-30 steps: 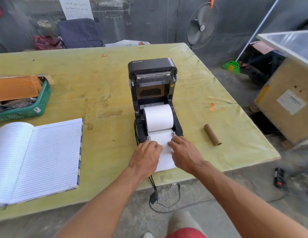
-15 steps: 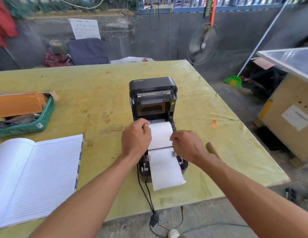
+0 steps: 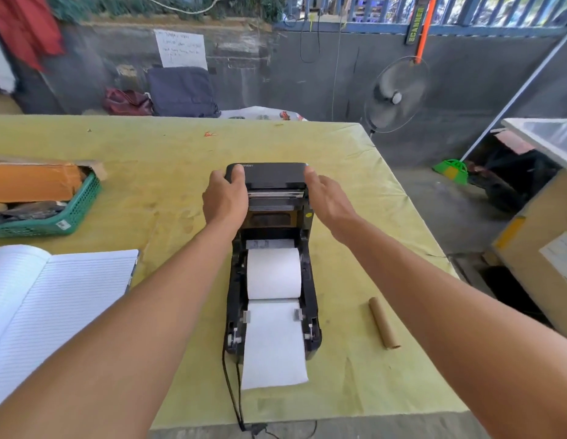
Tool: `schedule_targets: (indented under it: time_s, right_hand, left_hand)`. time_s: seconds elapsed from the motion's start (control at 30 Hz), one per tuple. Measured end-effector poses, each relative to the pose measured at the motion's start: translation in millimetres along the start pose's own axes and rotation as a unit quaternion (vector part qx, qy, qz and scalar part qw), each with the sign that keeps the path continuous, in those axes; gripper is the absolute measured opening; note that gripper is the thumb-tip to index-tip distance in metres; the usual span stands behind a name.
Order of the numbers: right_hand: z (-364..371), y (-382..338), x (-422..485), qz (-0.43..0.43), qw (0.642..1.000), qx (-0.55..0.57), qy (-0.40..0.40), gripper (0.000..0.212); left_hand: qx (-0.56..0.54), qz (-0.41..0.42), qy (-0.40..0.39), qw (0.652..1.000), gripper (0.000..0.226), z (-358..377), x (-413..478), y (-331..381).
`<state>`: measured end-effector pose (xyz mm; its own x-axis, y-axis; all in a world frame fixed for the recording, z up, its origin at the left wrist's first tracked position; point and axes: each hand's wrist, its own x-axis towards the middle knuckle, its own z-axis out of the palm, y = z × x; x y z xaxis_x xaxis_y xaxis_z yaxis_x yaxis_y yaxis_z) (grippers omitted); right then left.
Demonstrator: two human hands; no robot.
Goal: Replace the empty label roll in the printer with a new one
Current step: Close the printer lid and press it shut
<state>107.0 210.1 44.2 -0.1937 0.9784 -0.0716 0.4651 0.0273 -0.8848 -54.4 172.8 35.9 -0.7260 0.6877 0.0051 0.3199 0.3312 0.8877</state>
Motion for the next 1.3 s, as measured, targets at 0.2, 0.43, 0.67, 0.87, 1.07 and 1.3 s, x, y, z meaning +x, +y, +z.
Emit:
schedule_targets:
  time_s: [0.2, 0.43, 0.67, 0.87, 1.07, 1.3]
  right_hand:
    - [8.8, 10.5, -0.9, 0.002, 0.998, -0.001, 0.065, 0.038]
    - [8.0, 11.7, -31.4, -0.006, 0.995, -0.020, 0.101, 0.041]
    - [14.6, 31.2, -92.7, 0.027, 0.994, -0.006, 0.107, 0.034]
    - [33.6, 66.7, -156.1, 0.090, 0.993, 0.022, 0.073, 0.039]
    - [40.5, 90.0, -174.3, 0.136, 0.989, -0.006, 0.053, 0.057]
    - [46.2, 116.6, -174.2, 0.123, 0.988, -0.043, 0.079, 0.048]
  left_hand:
    - [-0.011, 0.011, 0.045, 0.999, 0.035, -9.9, -11.0, -11.4]
    - [-0.008, 0.034, 0.061, 0.998, 0.037, -26.5, -45.1, -19.2]
    - [0.041, 0.045, 0.021, 0.998, 0.047, -49.9, -94.9, -49.0]
    - [0.044, -0.039, -0.029, 0.998, 0.061, -61.2, -142.9, -89.3]
    - [0.069, -0.085, -0.063, 0.992, 0.050, -53.9, -162.6, -118.0]
    - [0.108, -0.064, -0.081, 0.989, 0.047, -53.0, -161.0, -143.4]
